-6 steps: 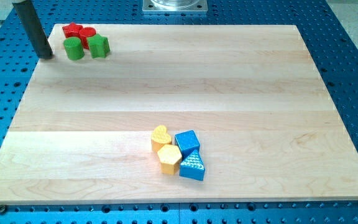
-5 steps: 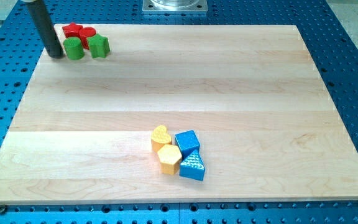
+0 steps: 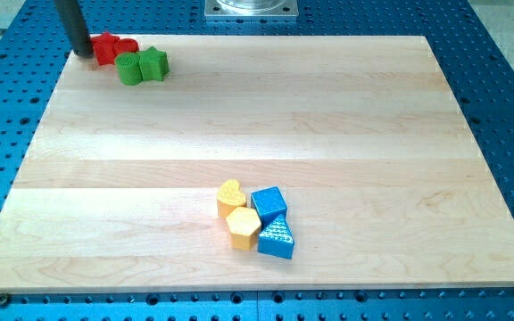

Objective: Slide the red star into the green circle

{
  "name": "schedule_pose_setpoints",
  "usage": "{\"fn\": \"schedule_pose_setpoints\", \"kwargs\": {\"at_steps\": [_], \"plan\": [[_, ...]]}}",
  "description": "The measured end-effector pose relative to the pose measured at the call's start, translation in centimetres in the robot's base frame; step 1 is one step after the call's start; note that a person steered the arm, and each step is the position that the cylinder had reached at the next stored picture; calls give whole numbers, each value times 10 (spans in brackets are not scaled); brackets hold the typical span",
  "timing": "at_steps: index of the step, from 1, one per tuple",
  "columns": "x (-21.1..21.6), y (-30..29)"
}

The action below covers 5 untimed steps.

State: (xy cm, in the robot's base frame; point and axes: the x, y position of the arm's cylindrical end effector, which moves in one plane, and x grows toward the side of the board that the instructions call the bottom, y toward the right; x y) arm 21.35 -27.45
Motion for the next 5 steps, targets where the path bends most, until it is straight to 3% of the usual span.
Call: {"fn": "schedule_pose_setpoints", "kwargs": {"at_steps": [5], "plan": [[23, 33]]}}
